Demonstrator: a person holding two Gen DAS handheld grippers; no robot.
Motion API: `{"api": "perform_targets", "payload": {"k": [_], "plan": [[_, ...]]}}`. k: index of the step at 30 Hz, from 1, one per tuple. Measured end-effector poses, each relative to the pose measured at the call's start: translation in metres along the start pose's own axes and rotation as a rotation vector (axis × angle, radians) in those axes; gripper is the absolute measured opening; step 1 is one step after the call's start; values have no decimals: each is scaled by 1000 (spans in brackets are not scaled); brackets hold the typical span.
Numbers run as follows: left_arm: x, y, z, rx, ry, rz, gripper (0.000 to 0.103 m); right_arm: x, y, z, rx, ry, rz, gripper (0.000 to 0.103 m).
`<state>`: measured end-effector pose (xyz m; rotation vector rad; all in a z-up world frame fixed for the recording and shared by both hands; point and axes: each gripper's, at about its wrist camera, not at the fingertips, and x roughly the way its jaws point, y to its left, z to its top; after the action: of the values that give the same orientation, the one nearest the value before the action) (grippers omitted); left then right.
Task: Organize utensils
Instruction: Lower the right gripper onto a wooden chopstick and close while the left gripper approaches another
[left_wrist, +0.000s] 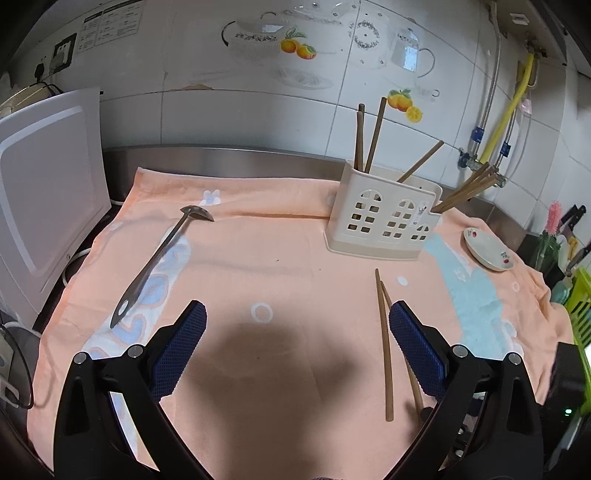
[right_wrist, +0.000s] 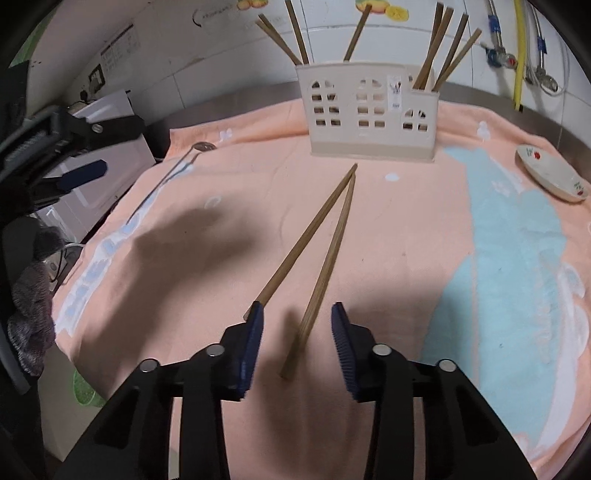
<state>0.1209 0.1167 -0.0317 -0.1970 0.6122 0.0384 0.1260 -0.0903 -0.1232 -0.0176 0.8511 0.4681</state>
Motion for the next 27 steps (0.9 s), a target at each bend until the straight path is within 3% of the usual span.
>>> {"api": "perform_targets", "payload": {"k": [10,17,27], "plan": [[1,6,-9,-11,18,-6,98,21,-3,0,51,47,-41,24],[5,1,-16,-10,39,-9,98,22,-4,-1,47,36,-85,10],[13,-22,-38,35,90,-51,96,9,-17,-1,46,2,-90,8]]}}
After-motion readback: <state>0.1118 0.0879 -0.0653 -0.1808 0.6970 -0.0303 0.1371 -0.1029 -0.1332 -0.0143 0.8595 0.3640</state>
